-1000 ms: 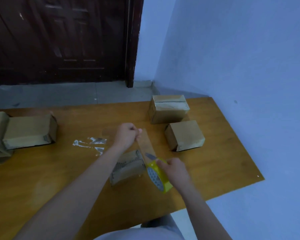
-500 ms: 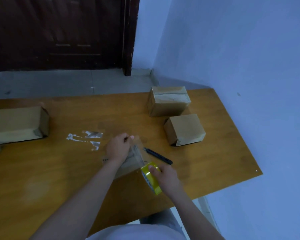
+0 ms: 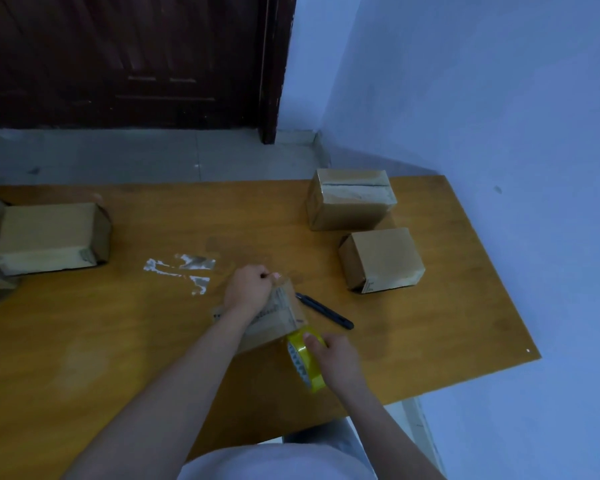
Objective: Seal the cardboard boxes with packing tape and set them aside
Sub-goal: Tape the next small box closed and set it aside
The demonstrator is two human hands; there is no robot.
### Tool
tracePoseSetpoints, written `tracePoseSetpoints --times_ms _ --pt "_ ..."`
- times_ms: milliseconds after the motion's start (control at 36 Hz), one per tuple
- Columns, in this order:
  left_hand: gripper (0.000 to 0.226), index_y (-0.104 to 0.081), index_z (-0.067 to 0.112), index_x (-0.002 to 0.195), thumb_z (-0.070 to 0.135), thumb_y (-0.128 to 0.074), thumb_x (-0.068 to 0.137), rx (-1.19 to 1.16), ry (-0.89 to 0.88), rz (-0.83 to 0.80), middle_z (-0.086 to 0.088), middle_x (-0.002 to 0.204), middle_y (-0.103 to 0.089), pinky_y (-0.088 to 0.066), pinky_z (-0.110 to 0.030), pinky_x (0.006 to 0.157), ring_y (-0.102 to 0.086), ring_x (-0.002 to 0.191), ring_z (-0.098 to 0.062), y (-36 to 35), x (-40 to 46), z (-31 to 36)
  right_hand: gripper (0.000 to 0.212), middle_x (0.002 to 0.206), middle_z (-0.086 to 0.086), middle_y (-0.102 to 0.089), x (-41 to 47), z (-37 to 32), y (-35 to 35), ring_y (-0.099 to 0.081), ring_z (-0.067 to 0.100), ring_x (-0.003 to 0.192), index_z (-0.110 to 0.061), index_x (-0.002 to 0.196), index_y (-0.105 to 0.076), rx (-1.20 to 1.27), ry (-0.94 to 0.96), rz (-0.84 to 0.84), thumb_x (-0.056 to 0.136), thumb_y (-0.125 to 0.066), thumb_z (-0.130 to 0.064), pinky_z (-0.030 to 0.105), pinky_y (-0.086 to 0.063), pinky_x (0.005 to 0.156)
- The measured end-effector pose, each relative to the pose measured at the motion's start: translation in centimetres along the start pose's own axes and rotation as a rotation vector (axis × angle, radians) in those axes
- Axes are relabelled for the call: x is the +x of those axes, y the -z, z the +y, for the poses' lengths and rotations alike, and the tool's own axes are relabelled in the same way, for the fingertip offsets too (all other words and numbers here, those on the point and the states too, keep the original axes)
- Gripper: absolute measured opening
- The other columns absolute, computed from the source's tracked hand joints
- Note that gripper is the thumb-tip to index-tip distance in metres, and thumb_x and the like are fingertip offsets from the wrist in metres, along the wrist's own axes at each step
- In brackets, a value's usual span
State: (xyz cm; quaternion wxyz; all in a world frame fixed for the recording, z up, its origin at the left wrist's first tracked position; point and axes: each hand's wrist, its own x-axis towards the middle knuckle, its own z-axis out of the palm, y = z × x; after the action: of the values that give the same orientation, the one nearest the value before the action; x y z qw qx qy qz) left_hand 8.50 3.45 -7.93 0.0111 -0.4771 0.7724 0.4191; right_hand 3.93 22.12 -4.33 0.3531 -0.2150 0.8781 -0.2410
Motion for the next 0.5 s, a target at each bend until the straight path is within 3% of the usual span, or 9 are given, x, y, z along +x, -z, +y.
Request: tracePoseSetpoints --times_ms 111,194,306,361,500 --pt "0.025 -0.072 0.009 0.081 0.032 -0.065 0.089 -0.091 0.120 -0.094 -0.005 0.080 -0.065 -0.044 -0.028 0.070 -0.060 0.077 -0.022 0.4 0.6 0.2 0.046 0.055 -0.005 -0.034 0.4 0.1 -0.1 -0.030 0.007 0.048 -0.017 0.059 -0.034 -0.007 -0.008 -0.006 0.095 -0.050 -0.040 0.018 -0.021 0.042" --pt "0.033 -0.060 0.010 0.064 0.033 -0.069 0.086 -0.088 0.223 -0.186 -0.004 0.074 -0.059 -0.040 -0.028 0.065 -0.057 0.074 -0.022 0.7 1.2 0.5 0.045 0.055 -0.007 -0.036 0.5 0.1 -0.1 -0.032 0.005 0.047 -0.019 0.058 -0.035 -0.019 -0.003 -0.013 0.096 -0.049 -0.040 0.016 -0.025 0.040" --pt "0.037 -0.063 0.007 0.094 0.041 -0.070 0.080 -0.139 0.335 -0.272 -0.010 0.095 -0.062 -0.050 -0.035 0.073 -0.062 0.088 -0.027 0.7 1.8 0.0 0.046 0.054 -0.006 -0.034 0.6 0.4 -0.2 -0.031 0.006 0.048 -0.020 0.058 -0.034 0.017 0.014 -0.021 0.096 -0.048 -0.040 0.020 -0.022 0.045" --pt "0.034 -0.066 0.006 0.097 0.036 -0.066 0.081 -0.141 0.349 -0.283 -0.011 0.094 -0.064 -0.053 -0.038 0.077 -0.064 0.086 -0.028 0.6 1.9 -0.1 0.045 0.055 -0.006 -0.035 0.6 0.6 -0.3 -0.032 0.007 0.049 -0.020 0.057 -0.035 0.040 0.013 -0.022 0.096 -0.048 -0.039 0.021 -0.023 0.046" --pt "0.019 -0.061 0.008 0.077 0.021 -0.052 0.088 0.016 0.271 -0.189 -0.009 0.079 -0.059 -0.044 -0.030 0.061 -0.058 0.072 -0.025 0.1 1.3 0.9 0.043 0.063 0.002 -0.049 0.7 1.5 -1.2 -0.044 0.013 0.057 -0.007 0.073 -0.058 0.135 0.014 -0.024 0.096 -0.048 -0.042 0.028 -0.032 0.055"
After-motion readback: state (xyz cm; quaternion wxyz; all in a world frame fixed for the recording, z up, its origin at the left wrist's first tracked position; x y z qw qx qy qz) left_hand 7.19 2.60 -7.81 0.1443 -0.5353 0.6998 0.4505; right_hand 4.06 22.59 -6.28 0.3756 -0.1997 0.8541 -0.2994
